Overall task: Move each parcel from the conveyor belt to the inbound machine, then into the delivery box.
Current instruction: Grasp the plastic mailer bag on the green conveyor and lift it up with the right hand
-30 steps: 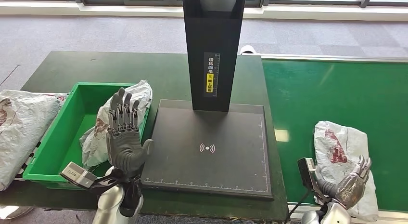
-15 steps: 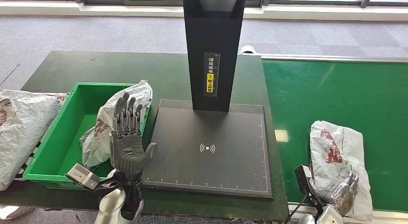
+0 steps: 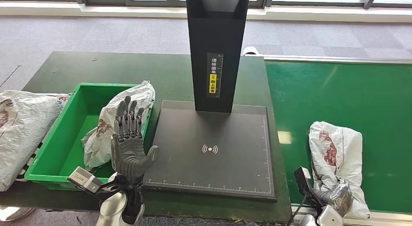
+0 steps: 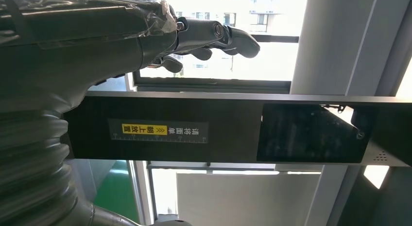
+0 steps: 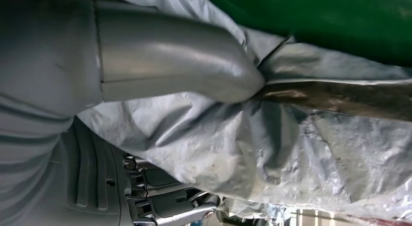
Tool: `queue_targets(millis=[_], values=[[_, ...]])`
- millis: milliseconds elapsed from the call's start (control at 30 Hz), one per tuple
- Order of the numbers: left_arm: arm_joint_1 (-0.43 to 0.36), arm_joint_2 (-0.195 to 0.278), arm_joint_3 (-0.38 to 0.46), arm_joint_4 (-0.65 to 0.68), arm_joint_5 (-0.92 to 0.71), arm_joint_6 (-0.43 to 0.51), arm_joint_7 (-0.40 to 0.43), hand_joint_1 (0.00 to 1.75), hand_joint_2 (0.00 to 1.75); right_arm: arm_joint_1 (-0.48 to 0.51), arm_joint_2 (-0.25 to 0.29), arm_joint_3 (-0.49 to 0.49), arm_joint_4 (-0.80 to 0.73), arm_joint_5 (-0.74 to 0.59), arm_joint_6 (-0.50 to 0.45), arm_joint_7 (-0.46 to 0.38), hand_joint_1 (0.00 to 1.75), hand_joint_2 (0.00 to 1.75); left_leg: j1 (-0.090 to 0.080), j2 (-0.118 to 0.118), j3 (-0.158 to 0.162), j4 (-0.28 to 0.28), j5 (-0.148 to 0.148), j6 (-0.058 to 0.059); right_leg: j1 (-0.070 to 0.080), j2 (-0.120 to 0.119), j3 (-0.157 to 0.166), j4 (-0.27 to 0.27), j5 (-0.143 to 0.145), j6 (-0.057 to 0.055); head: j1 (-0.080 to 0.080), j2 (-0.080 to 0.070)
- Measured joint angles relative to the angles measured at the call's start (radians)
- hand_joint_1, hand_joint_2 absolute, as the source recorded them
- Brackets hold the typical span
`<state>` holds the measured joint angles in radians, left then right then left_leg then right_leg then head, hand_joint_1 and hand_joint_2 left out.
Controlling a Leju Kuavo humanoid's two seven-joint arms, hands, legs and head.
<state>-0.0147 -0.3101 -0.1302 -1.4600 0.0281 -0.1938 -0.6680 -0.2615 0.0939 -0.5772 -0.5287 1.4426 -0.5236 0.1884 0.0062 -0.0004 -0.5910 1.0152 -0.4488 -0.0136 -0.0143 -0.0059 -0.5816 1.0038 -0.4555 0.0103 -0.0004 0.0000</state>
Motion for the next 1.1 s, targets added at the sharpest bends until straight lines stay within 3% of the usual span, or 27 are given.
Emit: queue_targets(millis=[500, 633, 733, 867, 933, 1100], values=[[0.0, 0.0, 0.001, 0.0, -0.005, 0.003, 0.0, 0.0, 1.75, -0.006, -0.004, 0.004, 0.001, -0.006, 0.002, -0.004, 1.75, 1.75, 0.0, 0.0, 0.0, 0.0, 0.0, 0.0, 0.0, 0.0, 0.0, 0.0, 0.0, 0.0, 0.0, 0.0], [0.001, 0.0, 0.002, -0.001, -0.011, 0.017, 0.0, 0.0, 1.75, -0.001, -0.004, 0.011, -0.004, -0.025, -0.062, -0.055, 1.75, 1.75, 0.0, 0.0, 0.0, 0.0, 0.0, 0.0, 0.0, 0.0, 0.0, 0.0, 0.0, 0.0, 0.0, 0.0], [0.002, 0.0, 0.005, -0.007, -0.018, 0.028, 0.0, 0.0, 1.75, 0.032, 0.014, 0.034, -0.075, -0.056, -0.149, -0.191, 1.75, 1.75, 0.0, -0.001, -0.001, 0.0, 0.0, 0.0, 0.0, 0.0, -0.001, 0.0, 0.0, 0.0, 0.0, 0.0], [0.004, 0.0, 0.008, -0.009, -0.031, 0.034, 0.0, 0.0, 1.75, 0.11, 0.1, 0.049, -0.357, -0.151, -0.176, -0.559, 1.75, 1.75, 0.0, -0.001, -0.001, 0.0, 0.0, 0.0, 0.001, 0.0, -0.002, 0.0, 0.0, 0.0, 0.0, 0.0], [0.002, 0.0, 0.008, -0.006, -0.037, 0.035, 0.0, 0.0, 1.75, 0.144, 0.144, 0.052, -0.491, -0.223, -0.178, -0.697, 1.75, 1.75, 0.0, -0.002, -0.001, 0.0, 0.0, 0.0, 0.001, -0.001, -0.002, 0.0, 0.0, 0.0, 0.0, 0.0], [-0.001, 0.0, 0.007, 0.01, -0.04, 0.035, 0.0, 0.0, 1.75, 0.231, 0.206, 0.101, -0.797, -0.396, -0.18, -0.829, 1.75, 1.75, 0.001, -0.005, -0.002, 0.0, 0.0, -0.001, 0.001, -0.005, -0.002, 0.001, -0.002, -0.002, 0.0, 0.0]])
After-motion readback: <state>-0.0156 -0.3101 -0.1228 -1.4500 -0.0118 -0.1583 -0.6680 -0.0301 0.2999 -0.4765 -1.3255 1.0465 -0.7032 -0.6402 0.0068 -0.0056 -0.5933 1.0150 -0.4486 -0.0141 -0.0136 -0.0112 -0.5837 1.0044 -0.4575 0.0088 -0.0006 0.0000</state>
